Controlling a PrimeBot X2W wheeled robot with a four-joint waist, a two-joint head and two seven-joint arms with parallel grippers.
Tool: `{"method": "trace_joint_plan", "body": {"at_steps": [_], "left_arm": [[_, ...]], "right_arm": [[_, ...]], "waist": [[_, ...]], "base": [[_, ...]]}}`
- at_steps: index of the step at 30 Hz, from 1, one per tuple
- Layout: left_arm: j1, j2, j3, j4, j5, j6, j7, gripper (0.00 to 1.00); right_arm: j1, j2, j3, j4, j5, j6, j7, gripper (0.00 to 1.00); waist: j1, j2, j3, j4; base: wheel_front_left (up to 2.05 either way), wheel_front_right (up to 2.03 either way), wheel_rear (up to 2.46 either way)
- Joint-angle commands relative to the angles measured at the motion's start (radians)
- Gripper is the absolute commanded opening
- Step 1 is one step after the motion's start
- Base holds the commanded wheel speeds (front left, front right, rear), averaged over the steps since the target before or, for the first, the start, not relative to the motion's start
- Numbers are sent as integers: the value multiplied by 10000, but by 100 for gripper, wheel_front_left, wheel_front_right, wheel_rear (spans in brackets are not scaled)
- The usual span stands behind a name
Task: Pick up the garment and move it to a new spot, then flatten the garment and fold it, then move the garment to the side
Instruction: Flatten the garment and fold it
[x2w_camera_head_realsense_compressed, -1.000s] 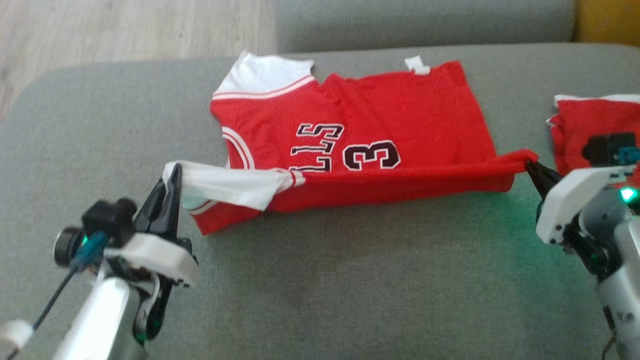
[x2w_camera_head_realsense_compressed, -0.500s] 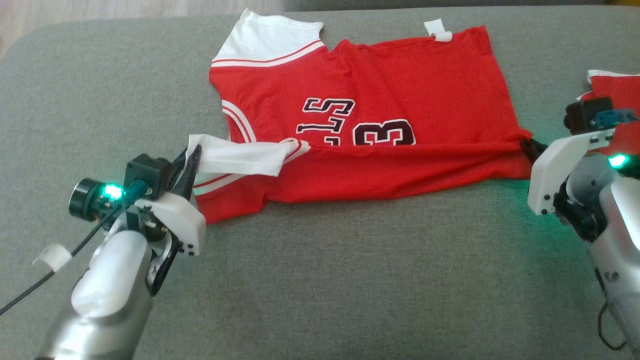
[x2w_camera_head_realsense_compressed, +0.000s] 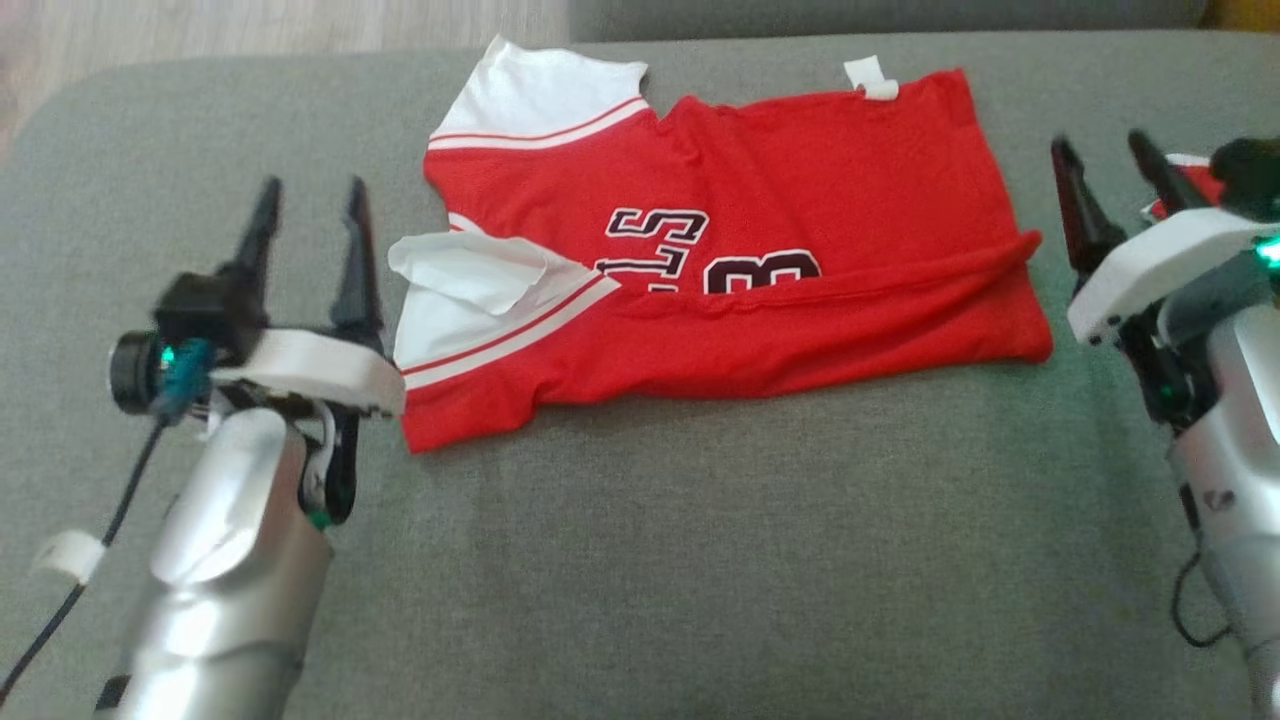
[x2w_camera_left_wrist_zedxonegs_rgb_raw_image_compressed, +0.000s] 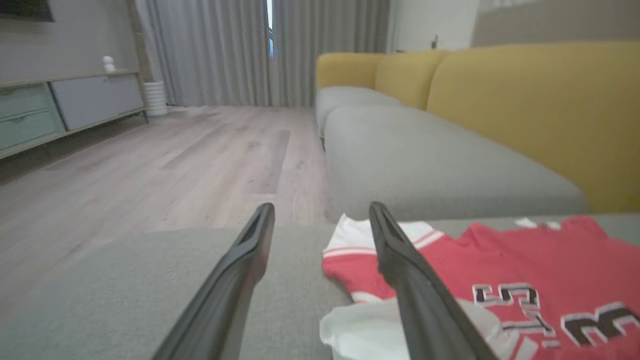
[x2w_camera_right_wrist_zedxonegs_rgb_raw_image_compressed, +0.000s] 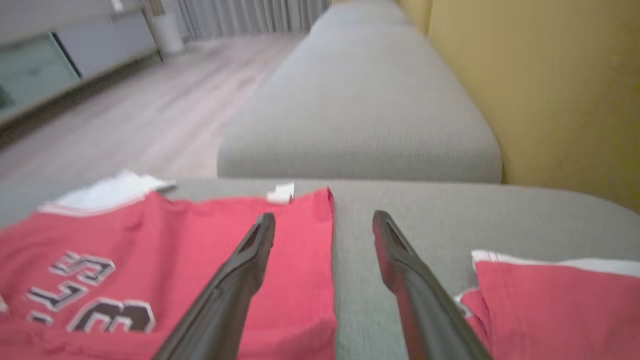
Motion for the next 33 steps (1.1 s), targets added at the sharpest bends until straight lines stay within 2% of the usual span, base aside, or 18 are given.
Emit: {"method": "trace_joint_plan", "body": {"at_steps": [1, 7, 10, 13, 18, 28, 33], "left_arm": [[-266, 177, 531, -486, -139, 108, -158, 100], [969, -456, 1676, -2361, -498, 445, -312, 100], [1860, -791, 1930, -3276, -323, 423, -316, 100], [2679, -1010, 1954, -3637, -74, 371, -317, 100], [3512, -1206, 1718, -3256, 165, 338, -318, 100], [3301, -1275, 1709, -2152, 325, 675, -314, 100], [2972, -1208, 1722, -1244, 298, 875, 52, 100]], "right_arm": [[-190, 96, 16, -470, 70, 65, -381, 100], [665, 732, -764, -1496, 69, 65, -2075, 100], [1413, 1222, -1137, -2119, -185, 65, -2446, 100], [2281, 1765, -1378, -2568, -625, 65, -2591, 100], [3378, 2387, -1682, -2800, -1167, 65, -2636, 100], [3456, 2667, -1784, -3059, -1627, 65, -2460, 100], [3381, 2713, -1716, -3200, -1674, 65, -2384, 100]], "waist": [[0, 0, -170, -56], [0, 0, -698, -181], [0, 0, -861, -233], [0, 0, -958, -286], [0, 0, -997, -358], [0, 0, -717, -545], [0, 0, -579, -686]], "base": [[0, 0, 0], [0, 0, 0], [0, 0, 0], [0, 0, 0], [0, 0, 0], [0, 0, 0], [0, 0, 0]]}}
